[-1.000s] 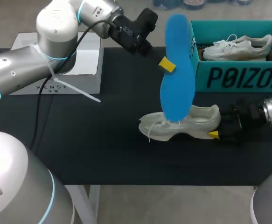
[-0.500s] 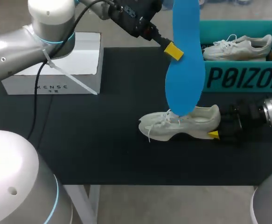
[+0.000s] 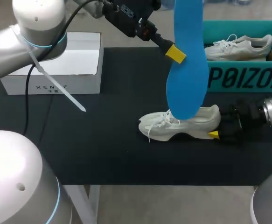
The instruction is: Take the shoe out of the shoebox, open the shoe tongue, remove and reinsert the insole, then place the shoe into the shoebox
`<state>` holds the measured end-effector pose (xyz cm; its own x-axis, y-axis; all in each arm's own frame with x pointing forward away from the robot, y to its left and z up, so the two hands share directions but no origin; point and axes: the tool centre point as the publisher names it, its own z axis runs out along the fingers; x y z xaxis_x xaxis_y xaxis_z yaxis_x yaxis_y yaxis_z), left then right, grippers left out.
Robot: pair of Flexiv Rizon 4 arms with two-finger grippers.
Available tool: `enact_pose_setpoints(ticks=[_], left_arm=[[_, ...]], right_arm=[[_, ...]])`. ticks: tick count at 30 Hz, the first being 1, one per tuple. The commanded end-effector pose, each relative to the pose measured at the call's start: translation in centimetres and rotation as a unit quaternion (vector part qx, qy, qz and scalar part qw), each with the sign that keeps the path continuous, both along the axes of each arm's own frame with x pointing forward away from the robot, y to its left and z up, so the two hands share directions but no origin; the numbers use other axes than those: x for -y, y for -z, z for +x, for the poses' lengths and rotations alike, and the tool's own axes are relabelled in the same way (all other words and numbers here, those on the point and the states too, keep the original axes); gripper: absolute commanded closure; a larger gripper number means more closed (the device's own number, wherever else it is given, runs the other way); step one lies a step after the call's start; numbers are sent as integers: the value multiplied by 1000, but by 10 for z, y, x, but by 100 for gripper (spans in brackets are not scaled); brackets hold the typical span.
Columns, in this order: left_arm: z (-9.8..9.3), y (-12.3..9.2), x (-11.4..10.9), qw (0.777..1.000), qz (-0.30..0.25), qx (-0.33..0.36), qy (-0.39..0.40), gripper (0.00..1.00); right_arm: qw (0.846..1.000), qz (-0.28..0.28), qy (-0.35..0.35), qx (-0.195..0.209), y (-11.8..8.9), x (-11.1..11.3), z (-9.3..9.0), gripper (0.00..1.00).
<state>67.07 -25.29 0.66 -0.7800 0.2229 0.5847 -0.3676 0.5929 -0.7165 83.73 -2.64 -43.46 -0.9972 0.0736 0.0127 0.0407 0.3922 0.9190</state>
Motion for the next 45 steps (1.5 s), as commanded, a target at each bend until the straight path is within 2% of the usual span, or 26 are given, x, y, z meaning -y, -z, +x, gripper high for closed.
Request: enact_pose_setpoints(ticks=[1, 5, 6, 7, 8, 9, 15, 23, 34, 38, 45], left_arm=[[-2, -3, 0, 1000, 5, 8, 3, 100], [-2, -3, 0, 1000, 5, 8, 3, 100], [-2, -3, 0, 1000, 5, 8, 3, 100], [-2, -3, 0, 1000, 5, 8, 3, 100], [-2, -3, 0, 1000, 5, 8, 3, 100], [-2, -3, 0, 1000, 5, 8, 3, 100], [-2, -3, 0, 1000, 5, 8, 3, 100], [-2, -3, 0, 1000, 5, 8, 3, 100], [-2, -3, 0, 1000, 5, 8, 3, 100], [-2, -3, 0, 1000, 5, 8, 3, 100], [-2, -3, 0, 1000, 5, 8, 3, 100]], right_arm=[[1000, -1, 1, 0, 5, -1, 1, 100], [1000, -1, 1, 0, 5, -1, 1, 98], [1000, -1, 1, 0, 5, -1, 1, 53], [1000, -1, 1, 0, 5, -1, 1, 25], [1000, -1, 1, 0, 5, -1, 1, 25], [1000, -1, 1, 0, 5, -1, 1, 0], [1000, -1, 1, 0, 5, -1, 1, 0], [1000, -19, 11, 1, 2, 9, -1, 0], [999, -32, 37, 14, -4, 37, 0, 0], [997, -57, 43, 16, -13, 49, 0, 0], [984, -166, 73, 4, -43, 75, -3, 0]])
